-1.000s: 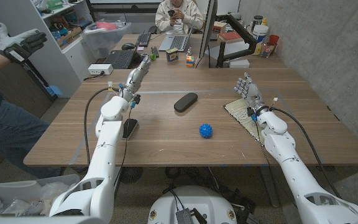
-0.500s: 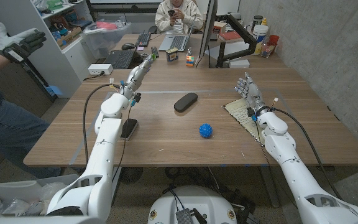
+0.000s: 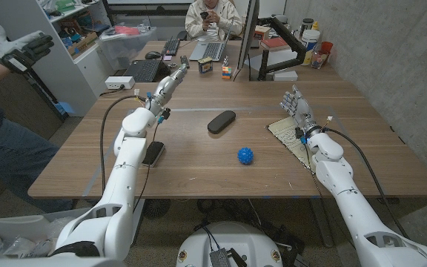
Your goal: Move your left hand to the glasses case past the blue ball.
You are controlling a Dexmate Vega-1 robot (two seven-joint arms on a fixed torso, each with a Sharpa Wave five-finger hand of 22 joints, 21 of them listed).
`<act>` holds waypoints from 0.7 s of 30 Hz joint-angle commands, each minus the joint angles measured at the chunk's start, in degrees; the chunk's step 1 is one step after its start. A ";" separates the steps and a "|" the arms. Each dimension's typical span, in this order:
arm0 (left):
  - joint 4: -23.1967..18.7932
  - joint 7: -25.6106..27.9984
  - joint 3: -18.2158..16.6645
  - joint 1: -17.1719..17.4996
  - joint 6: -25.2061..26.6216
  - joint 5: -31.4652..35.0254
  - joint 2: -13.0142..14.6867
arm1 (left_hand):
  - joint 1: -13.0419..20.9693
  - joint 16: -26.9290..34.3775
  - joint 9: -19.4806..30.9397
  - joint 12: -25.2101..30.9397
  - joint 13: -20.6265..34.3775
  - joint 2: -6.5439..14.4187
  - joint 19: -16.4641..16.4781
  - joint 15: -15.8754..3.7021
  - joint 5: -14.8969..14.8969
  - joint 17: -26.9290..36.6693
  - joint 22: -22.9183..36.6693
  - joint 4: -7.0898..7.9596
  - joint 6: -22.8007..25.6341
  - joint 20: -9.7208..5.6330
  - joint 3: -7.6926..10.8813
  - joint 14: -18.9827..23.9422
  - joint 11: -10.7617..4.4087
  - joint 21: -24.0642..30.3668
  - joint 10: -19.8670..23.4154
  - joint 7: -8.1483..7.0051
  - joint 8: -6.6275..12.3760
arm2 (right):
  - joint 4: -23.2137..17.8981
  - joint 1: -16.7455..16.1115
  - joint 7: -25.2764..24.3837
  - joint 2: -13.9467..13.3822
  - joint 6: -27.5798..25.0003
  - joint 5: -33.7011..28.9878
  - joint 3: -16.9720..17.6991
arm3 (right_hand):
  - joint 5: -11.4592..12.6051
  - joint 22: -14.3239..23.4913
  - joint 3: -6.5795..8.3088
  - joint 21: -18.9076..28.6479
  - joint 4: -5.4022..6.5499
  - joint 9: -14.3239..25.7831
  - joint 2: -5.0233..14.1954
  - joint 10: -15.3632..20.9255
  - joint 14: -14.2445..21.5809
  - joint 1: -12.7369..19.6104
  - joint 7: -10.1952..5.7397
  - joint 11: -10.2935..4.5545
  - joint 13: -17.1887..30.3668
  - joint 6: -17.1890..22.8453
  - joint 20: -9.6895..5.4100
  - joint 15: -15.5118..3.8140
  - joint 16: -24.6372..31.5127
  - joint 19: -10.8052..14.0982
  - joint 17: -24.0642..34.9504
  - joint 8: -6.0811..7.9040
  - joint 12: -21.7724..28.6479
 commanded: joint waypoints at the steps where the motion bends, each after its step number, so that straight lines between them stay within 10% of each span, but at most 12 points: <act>1: -0.65 0.06 1.06 -0.31 -0.69 1.51 0.86 | 0.71 0.21 0.30 0.21 0.16 0.01 -0.31 -0.15 0.48 0.23 0.14 -0.42 0.27 0.41 -0.02 0.11 -0.32 0.26 0.37 -0.26 0.08 | -0.77 -0.27 -0.39 -0.40 0.09 0.21 -0.08 | 0.27 0.27 -0.26 0.27 -0.12 0.09 0.44 0.50 0.58 0.08 -0.33 0.08 0.23 0.27 -0.08 0.01 0.19 0.52 0.32 0.11 0.36; 21: -0.35 0.33 3.16 -1.16 -1.38 4.06 1.84 | 1.38 0.17 0.32 0.11 0.17 0.28 -0.35 -0.36 0.53 0.25 0.16 -0.62 0.27 0.88 -0.11 0.19 -0.58 0.26 0.46 -0.56 -0.03 | -0.60 -0.76 -0.60 -0.55 0.58 0.89 -0.06 | 0.27 0.28 -0.36 0.24 -0.13 0.09 0.51 0.56 0.70 0.00 -0.41 0.06 0.23 0.23 -0.04 0.06 0.14 0.57 0.32 0.06 0.27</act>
